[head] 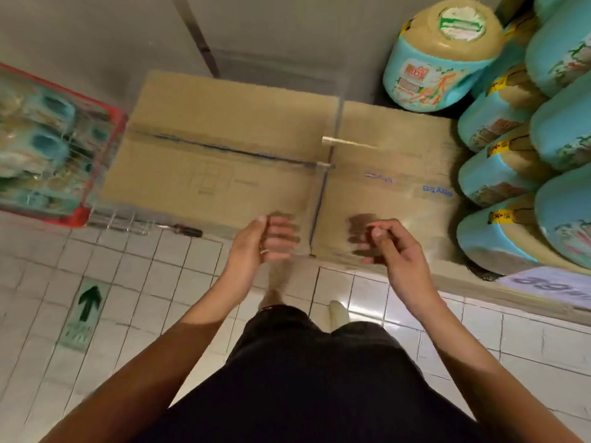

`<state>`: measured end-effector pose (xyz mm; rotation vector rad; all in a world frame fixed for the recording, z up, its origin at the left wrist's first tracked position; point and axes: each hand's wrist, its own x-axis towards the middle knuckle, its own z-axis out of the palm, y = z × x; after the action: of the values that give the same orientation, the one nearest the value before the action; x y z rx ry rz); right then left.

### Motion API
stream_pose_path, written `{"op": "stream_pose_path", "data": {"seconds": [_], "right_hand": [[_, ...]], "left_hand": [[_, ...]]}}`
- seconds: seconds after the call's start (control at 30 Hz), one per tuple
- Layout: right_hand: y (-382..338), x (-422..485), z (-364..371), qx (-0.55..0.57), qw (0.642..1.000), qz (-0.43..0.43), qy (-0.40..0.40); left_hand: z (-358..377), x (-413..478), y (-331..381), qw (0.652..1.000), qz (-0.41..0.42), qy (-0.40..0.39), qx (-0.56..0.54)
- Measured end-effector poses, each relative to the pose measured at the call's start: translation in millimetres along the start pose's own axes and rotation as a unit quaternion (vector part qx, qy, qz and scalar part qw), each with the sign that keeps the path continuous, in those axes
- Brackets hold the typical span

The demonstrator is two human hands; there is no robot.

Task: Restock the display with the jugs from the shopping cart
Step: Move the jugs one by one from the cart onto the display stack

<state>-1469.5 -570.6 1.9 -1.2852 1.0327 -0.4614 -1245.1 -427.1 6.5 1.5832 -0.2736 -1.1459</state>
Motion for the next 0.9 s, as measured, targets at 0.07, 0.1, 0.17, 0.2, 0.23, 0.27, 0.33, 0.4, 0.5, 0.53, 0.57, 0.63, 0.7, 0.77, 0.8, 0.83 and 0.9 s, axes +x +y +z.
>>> {"op": "stream_pose_path", "data": {"seconds": [0.07, 0.1, 0.17, 0.2, 0.23, 0.27, 0.33, 0.4, 0.5, 0.53, 0.57, 0.63, 0.7, 0.77, 0.8, 0.83, 0.9], "right_hand": [[10, -10, -6, -0.037, 0.998, 0.001, -0.041], [13, -15, -6, -0.049, 0.997, -0.002, -0.060], [20, -25, -2, -0.067, 0.993, -0.006, -0.098], [23, -30, 2, -0.078, 0.990, -0.007, -0.121], [26, -36, 9, -0.089, 0.986, -0.006, -0.143], [28, -41, 19, -0.101, 0.981, -0.003, -0.166], [34, -54, 44, -0.133, 0.967, 0.002, -0.217], [38, -68, 78, -0.152, 0.951, -0.001, -0.269], [44, -92, 139, -0.182, 0.919, -0.013, -0.349], [47, -100, 161, -0.198, 0.906, -0.018, -0.375], [49, -109, 184, -0.214, 0.891, -0.021, -0.399], [53, -127, 231, -0.239, 0.862, -0.033, -0.445], [59, -145, 276, -0.259, 0.837, -0.046, -0.480], [65, -162, 319, -0.271, 0.819, -0.051, -0.504], [68, -169, 339, -0.274, 0.812, -0.051, -0.513], [72, -176, 357, -0.276, 0.807, -0.046, -0.520], [79, -187, 389, -0.277, 0.805, -0.028, -0.525]], "left_hand": [[3, -41, -16, 0.998, -0.019, 0.052, -0.032], [3, -60, -25, 0.995, -0.028, 0.081, -0.050], [-3, -97, -45, 0.988, -0.037, 0.130, -0.081], [-8, -115, -55, 0.983, -0.038, 0.152, -0.094], [-15, -133, -65, 0.979, -0.037, 0.173, -0.106], [-24, -151, -75, 0.973, -0.034, 0.194, -0.117], [-43, -187, -96, 0.962, -0.024, 0.236, -0.136], [-66, -222, -118, 0.948, -0.011, 0.279, -0.153], [-102, -269, -147, 0.921, -0.007, 0.345, -0.179], [-114, -283, -157, 0.912, -0.010, 0.364, -0.189], [-126, -299, -166, 0.902, -0.015, 0.382, -0.199], [-153, -327, -184, 0.884, -0.018, 0.413, -0.217], [-181, -353, -203, 0.868, -0.019, 0.437, -0.234], [-210, -374, -219, 0.849, -0.026, 0.462, -0.254], [-226, -381, -226, 0.842, -0.030, 0.472, -0.259], [-241, -387, -232, 0.838, -0.035, 0.479, -0.260], [-274, -391, -237, 0.832, -0.039, 0.488, -0.260]]}}
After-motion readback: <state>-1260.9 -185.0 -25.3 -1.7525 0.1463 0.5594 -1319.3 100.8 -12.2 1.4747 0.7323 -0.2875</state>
